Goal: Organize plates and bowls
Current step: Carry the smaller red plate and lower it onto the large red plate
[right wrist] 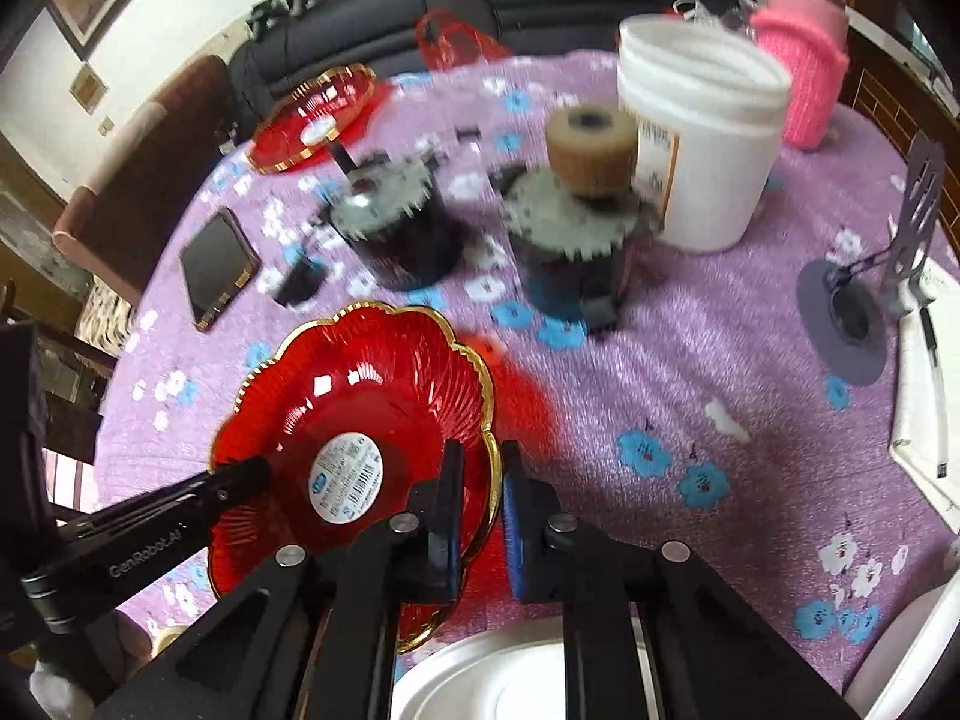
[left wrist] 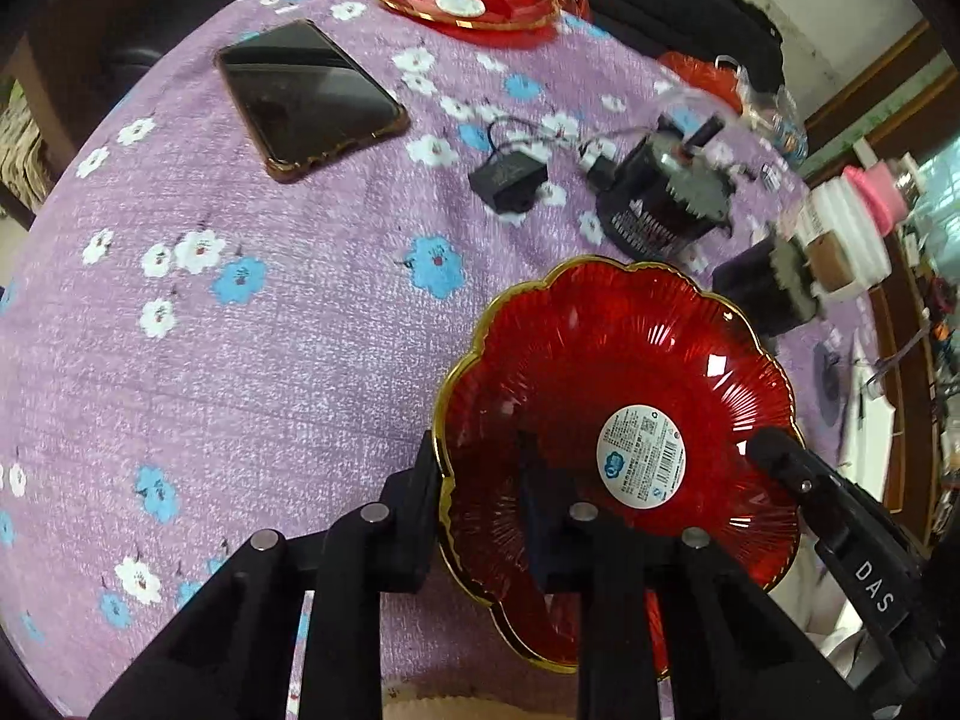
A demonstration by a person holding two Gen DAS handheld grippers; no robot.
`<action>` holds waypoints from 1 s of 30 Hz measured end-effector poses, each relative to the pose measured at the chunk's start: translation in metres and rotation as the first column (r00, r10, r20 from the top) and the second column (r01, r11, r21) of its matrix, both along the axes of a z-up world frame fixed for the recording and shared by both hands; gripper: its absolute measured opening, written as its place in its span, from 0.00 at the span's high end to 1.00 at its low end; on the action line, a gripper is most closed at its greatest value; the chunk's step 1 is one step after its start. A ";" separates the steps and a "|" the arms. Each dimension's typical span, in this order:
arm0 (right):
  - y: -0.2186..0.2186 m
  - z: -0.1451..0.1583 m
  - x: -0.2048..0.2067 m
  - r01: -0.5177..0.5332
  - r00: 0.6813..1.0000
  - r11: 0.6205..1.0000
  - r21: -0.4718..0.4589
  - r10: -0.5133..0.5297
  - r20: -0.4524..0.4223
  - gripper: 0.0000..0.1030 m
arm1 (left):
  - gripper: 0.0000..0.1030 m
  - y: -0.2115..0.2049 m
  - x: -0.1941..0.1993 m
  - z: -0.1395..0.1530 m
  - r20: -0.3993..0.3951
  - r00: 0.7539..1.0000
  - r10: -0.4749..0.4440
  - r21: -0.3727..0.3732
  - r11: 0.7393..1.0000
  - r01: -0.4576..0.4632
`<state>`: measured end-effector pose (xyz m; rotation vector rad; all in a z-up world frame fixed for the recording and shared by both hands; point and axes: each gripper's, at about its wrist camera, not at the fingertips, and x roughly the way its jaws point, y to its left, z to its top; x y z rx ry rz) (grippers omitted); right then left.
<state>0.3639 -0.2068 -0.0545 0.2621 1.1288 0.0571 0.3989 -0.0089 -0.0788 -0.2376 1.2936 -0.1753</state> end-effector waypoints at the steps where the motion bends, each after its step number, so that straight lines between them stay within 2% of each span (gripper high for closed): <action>1: 0.001 0.004 -0.002 -0.003 1.000 1.000 -0.004 0.003 0.010 0.88 | 0.79 0.003 -0.002 0.007 0.015 1.000 0.006 -0.008 1.000 -0.006; 6: 0.013 0.027 -0.015 -0.020 0.998 1.000 0.008 0.020 0.061 0.88 | 0.79 0.015 -0.018 0.036 0.077 0.997 0.023 0.004 1.000 -0.023; 11: 0.029 0.049 -0.047 -0.052 0.993 0.997 0.048 0.046 0.113 0.88 | 0.78 0.036 -0.059 0.065 0.147 0.988 0.048 0.029 0.998 -0.053; 18: 0.068 0.070 -0.098 -0.122 0.980 0.989 0.080 0.108 0.166 0.88 | 0.78 0.084 -0.121 0.078 0.170 0.973 0.155 -0.061 0.987 -0.147; 24: 0.114 0.078 -0.148 -0.208 0.964 0.973 0.103 0.186 0.189 0.88 | 0.78 0.127 -0.183 0.092 0.242 0.940 0.240 -0.068 0.971 -0.230; 28: 0.139 0.071 -0.173 -0.252 0.956 0.959 0.128 0.226 0.186 0.88 | 0.78 0.153 -0.227 0.097 0.303 0.908 0.290 -0.042 0.956 -0.292; 30: 0.151 0.065 -0.184 -0.273 0.953 0.951 0.144 0.247 0.178 0.88 | 0.78 0.162 -0.243 0.096 0.316 0.899 0.303 -0.027 0.950 -0.311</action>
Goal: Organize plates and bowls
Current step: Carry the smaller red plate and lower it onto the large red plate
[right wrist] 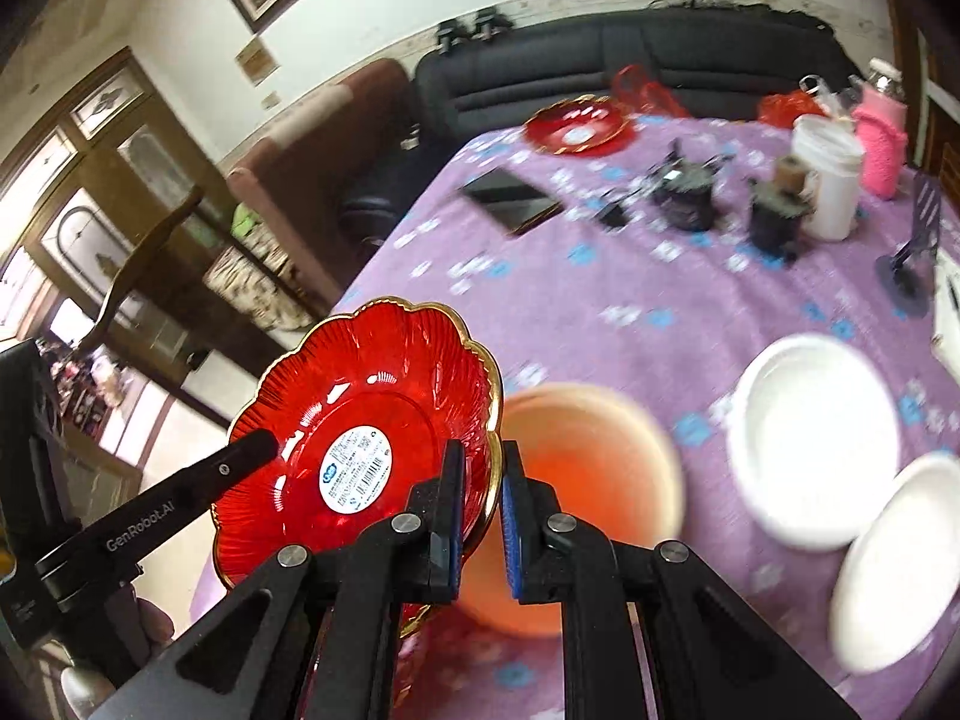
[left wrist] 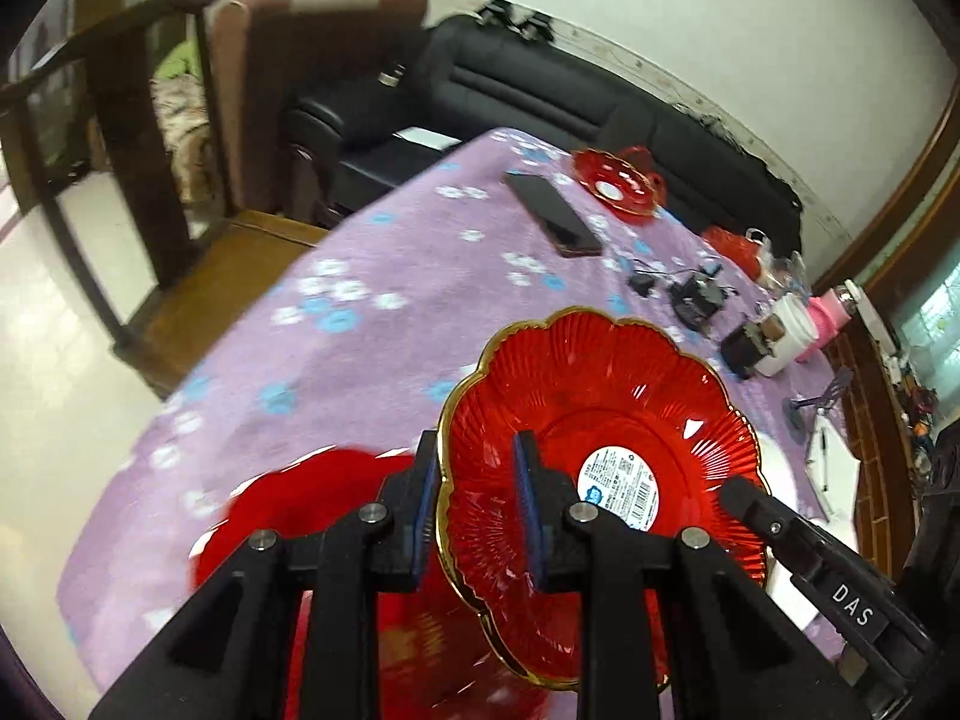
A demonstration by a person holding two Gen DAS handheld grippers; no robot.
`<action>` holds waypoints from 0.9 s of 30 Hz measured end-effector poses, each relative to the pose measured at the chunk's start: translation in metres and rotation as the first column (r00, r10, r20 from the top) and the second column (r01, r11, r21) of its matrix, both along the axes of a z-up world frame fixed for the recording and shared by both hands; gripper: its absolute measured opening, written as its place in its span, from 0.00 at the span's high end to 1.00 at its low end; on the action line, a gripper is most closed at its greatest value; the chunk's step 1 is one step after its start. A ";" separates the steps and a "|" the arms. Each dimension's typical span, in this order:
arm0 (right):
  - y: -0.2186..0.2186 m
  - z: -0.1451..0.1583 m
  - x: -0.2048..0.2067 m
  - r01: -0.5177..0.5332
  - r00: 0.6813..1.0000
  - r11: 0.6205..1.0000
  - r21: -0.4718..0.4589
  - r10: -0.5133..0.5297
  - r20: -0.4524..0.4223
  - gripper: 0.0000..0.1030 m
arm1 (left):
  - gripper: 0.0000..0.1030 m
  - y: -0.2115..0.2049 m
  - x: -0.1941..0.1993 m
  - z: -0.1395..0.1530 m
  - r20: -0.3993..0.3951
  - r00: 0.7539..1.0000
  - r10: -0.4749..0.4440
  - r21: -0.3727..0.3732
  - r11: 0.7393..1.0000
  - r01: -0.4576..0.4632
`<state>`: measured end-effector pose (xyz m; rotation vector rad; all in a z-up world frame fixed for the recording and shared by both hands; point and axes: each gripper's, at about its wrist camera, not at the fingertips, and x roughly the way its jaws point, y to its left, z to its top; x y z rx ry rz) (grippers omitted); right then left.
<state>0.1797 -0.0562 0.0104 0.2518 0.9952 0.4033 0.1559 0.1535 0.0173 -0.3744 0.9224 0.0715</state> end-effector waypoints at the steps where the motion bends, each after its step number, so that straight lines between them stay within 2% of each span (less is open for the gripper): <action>1: 0.007 -0.004 -0.007 -0.011 1.000 1.000 0.004 0.011 -0.006 0.88 | 0.78 0.006 -0.010 -0.002 0.003 1.000 0.014 0.011 1.000 -0.014; 9: 0.050 -0.040 -0.043 -0.088 0.994 0.996 -0.003 0.087 -0.061 0.87 | 0.78 0.041 -0.060 -0.030 -0.007 0.995 0.102 0.051 0.994 -0.102; 12: 0.063 -0.054 -0.054 -0.106 0.991 0.994 -0.017 0.104 -0.081 0.87 | 0.78 0.049 -0.067 -0.043 -0.033 0.992 0.123 0.052 0.991 -0.122; 17: 0.070 -0.073 -0.059 -0.113 0.988 0.993 -0.032 0.109 -0.105 0.87 | 0.78 0.063 -0.076 -0.066 -0.084 0.985 0.148 0.004 0.989 -0.148; 21: 0.073 -0.085 -0.061 -0.112 0.986 0.993 -0.039 0.106 -0.130 0.87 | 0.78 0.061 -0.078 -0.072 -0.087 0.983 0.160 0.027 0.987 -0.158; 24: 0.074 -0.089 -0.060 -0.107 0.985 0.994 -0.031 0.102 -0.139 0.86 | 0.75 0.060 -0.079 -0.074 -0.087 0.983 0.162 0.039 0.986 -0.160; 27: 0.078 -0.088 -0.061 -0.109 0.987 0.993 -0.047 0.102 -0.125 0.86 | 0.64 0.057 -0.080 -0.073 -0.078 0.984 0.159 0.059 0.986 -0.155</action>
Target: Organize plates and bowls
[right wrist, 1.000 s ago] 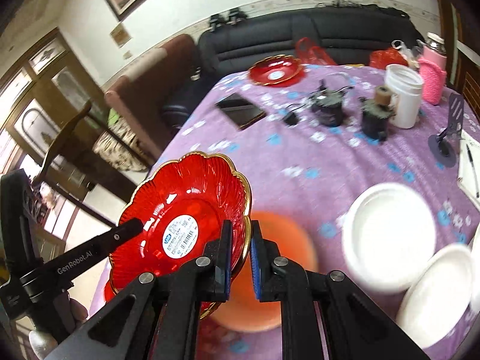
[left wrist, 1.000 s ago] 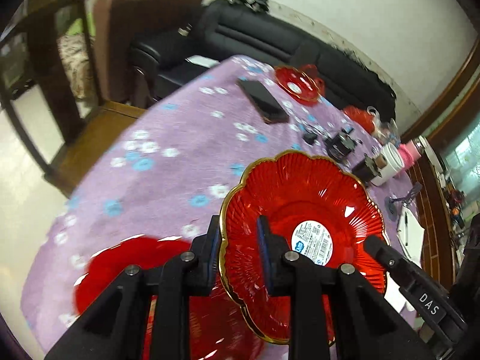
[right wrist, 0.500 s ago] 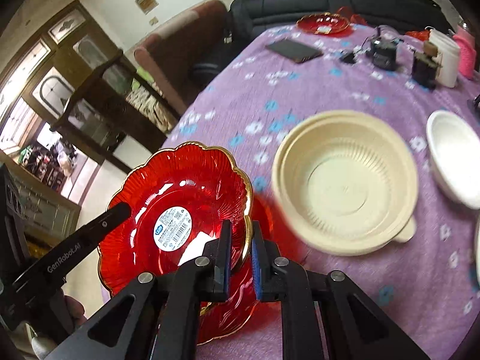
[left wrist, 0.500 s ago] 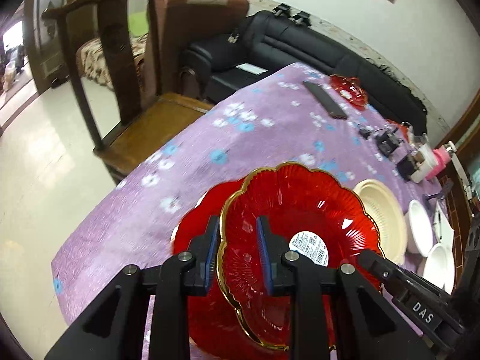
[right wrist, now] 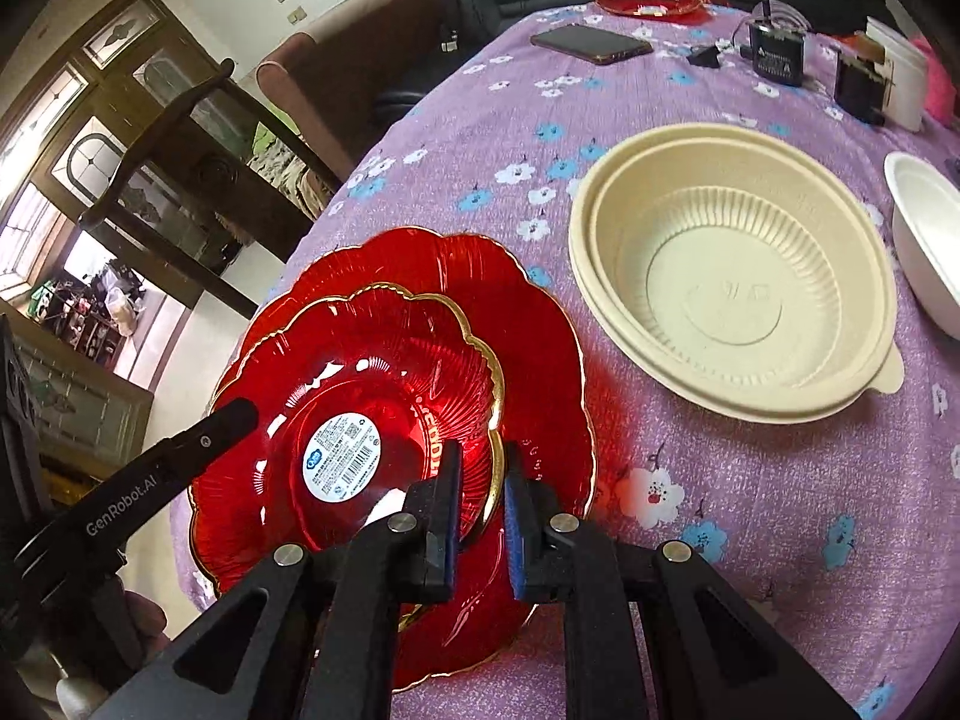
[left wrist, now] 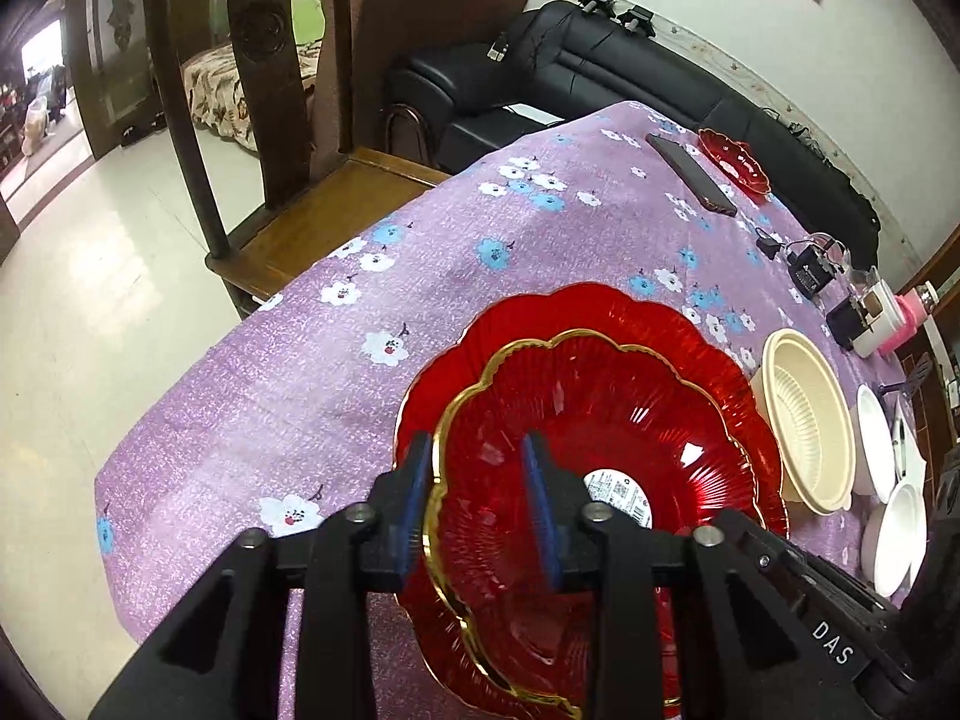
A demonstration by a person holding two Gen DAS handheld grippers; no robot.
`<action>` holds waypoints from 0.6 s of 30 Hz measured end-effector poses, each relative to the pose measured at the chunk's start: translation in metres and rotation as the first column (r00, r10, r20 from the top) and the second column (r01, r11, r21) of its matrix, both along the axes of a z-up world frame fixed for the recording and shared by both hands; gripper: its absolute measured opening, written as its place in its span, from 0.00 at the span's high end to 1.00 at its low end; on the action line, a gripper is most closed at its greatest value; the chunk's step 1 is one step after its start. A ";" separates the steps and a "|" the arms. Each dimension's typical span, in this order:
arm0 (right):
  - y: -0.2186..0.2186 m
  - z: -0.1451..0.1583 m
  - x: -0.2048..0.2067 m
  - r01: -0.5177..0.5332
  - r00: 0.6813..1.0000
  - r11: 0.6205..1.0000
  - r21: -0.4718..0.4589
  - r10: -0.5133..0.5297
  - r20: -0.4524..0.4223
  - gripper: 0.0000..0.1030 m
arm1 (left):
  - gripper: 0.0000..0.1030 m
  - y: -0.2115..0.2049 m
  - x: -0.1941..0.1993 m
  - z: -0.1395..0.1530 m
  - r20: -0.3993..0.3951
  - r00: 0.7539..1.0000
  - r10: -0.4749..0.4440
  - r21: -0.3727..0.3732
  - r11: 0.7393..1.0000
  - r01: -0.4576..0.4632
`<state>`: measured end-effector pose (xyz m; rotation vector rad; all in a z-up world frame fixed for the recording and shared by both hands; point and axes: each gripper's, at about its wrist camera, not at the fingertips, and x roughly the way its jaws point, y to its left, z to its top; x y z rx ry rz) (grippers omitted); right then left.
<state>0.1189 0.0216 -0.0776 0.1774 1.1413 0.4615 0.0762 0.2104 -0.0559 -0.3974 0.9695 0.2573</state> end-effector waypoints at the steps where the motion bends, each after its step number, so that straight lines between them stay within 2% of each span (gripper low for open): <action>1: 0.001 0.000 0.000 0.003 1.000 1.000 -0.007 -0.003 0.006 0.85 | 0.58 -0.001 0.000 0.001 0.002 1.000 -0.007 -0.005 1.000 0.007; 5: 0.006 0.001 -0.001 0.012 0.999 0.999 -0.038 -0.010 0.039 0.85 | 0.45 -0.004 -0.003 0.002 0.005 1.000 -0.019 -0.018 1.000 0.019; 7: 0.009 0.002 -0.002 0.003 0.998 0.999 -0.050 0.000 0.064 0.81 | 0.39 -0.005 -0.004 0.003 0.013 1.000 -0.025 -0.027 0.999 0.025; 11: 0.016 0.006 -0.006 -0.009 0.989 0.994 -0.113 0.026 0.145 0.64 | 0.38 -0.005 -0.010 0.013 0.056 0.998 -0.033 -0.029 0.999 0.035; 18: 0.026 0.026 -0.023 -0.029 0.956 0.987 -0.158 0.073 0.283 0.62 | 0.29 -0.003 -0.018 0.029 0.107 0.994 -0.014 -0.004 1.000 0.015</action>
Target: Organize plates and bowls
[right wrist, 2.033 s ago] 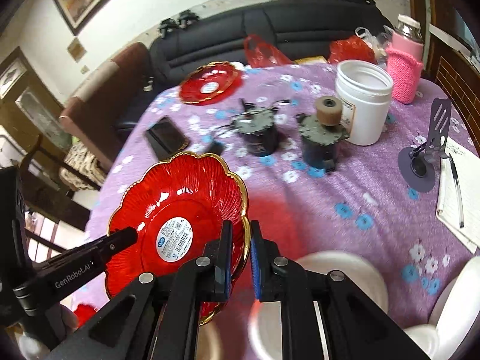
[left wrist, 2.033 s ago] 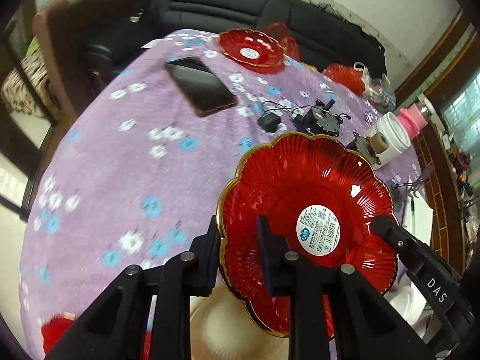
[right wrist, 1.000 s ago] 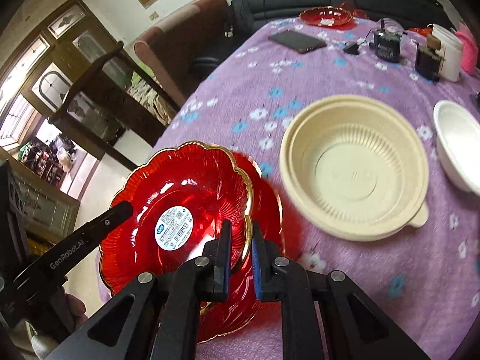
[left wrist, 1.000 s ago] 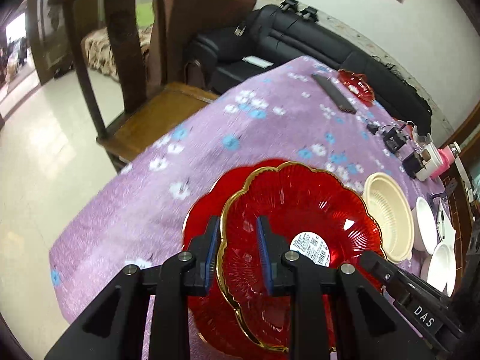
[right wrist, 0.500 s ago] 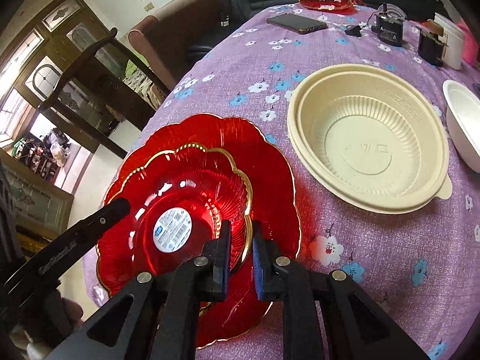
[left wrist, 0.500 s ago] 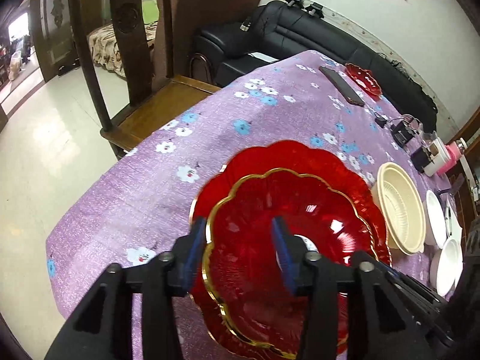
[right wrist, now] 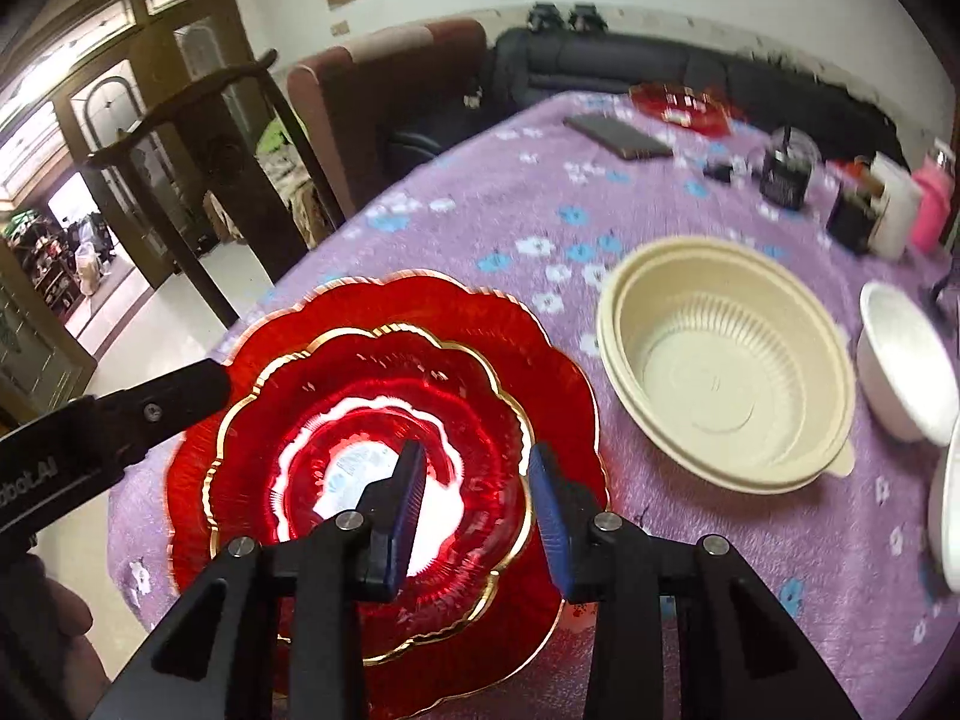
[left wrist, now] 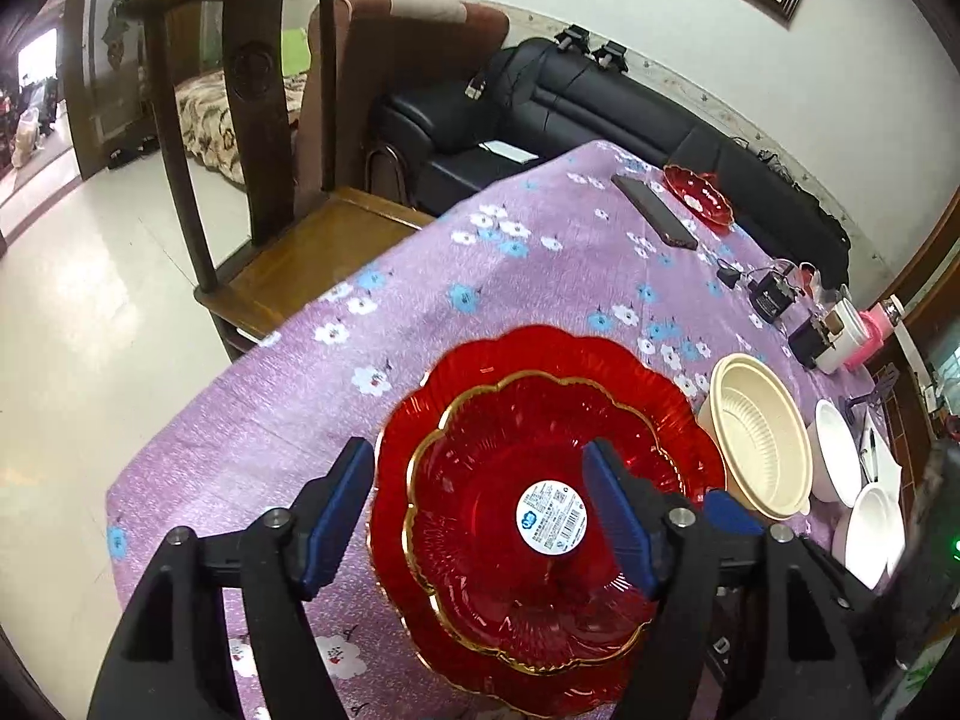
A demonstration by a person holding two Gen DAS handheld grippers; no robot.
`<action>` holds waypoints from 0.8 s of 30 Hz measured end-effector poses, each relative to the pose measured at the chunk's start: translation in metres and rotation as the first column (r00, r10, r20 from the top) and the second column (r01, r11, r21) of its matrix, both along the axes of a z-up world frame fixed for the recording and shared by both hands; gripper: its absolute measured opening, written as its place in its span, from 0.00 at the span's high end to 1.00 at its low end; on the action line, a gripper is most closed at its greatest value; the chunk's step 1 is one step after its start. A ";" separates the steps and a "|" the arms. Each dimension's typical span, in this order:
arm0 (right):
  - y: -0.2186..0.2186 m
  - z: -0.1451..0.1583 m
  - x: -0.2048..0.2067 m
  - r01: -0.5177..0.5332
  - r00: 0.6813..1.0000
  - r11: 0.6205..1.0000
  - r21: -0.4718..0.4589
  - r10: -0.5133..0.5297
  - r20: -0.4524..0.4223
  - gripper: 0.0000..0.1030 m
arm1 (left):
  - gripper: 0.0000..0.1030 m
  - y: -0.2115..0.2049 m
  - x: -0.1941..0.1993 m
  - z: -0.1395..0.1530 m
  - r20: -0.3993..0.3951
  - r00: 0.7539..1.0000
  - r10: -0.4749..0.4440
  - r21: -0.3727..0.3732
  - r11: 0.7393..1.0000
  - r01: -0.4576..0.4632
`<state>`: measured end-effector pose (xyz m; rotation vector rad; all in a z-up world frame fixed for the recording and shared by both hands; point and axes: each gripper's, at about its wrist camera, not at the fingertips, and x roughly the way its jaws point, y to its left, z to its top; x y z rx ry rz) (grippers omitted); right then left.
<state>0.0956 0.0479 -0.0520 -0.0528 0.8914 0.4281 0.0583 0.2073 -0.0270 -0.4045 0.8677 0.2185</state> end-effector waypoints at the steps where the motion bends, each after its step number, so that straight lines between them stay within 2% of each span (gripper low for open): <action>1: 0.000 0.005 -0.003 -0.002 1.000 1.000 -0.005 0.002 0.023 0.62 | 0.28 -0.001 -0.001 0.002 0.000 1.000 0.002 0.011 1.000 -0.002; 4: -0.003 0.018 -0.012 0.001 0.997 1.000 0.006 -0.002 0.074 0.61 | 0.27 -0.012 -0.001 0.009 -0.001 1.000 0.000 0.069 0.998 0.000; 7: -0.014 0.028 -0.021 0.021 0.994 0.999 0.039 -0.025 0.104 0.56 | 0.27 -0.020 -0.003 0.014 0.021 0.999 -0.030 0.082 0.996 0.029; 10: -0.032 0.033 -0.031 0.053 0.990 0.996 0.072 -0.062 0.130 0.55 | 0.27 -0.026 -0.007 0.017 0.031 0.998 -0.046 0.082 0.996 0.043; 14: -0.064 0.037 -0.039 0.119 0.980 0.988 0.103 -0.133 0.150 0.53 | 0.27 -0.040 -0.011 0.023 0.047 0.998 -0.046 0.146 0.989 0.038; 19: -0.110 0.037 -0.045 0.203 0.966 0.968 0.150 -0.223 0.131 0.51 | 0.27 -0.057 -0.015 0.031 0.075 0.996 -0.058 0.208 0.977 0.041; 24: -0.154 0.031 -0.049 0.288 0.946 0.937 0.195 -0.311 0.095 0.49 | 0.27 -0.080 -0.023 0.042 0.140 0.989 -0.039 0.324 0.946 -0.009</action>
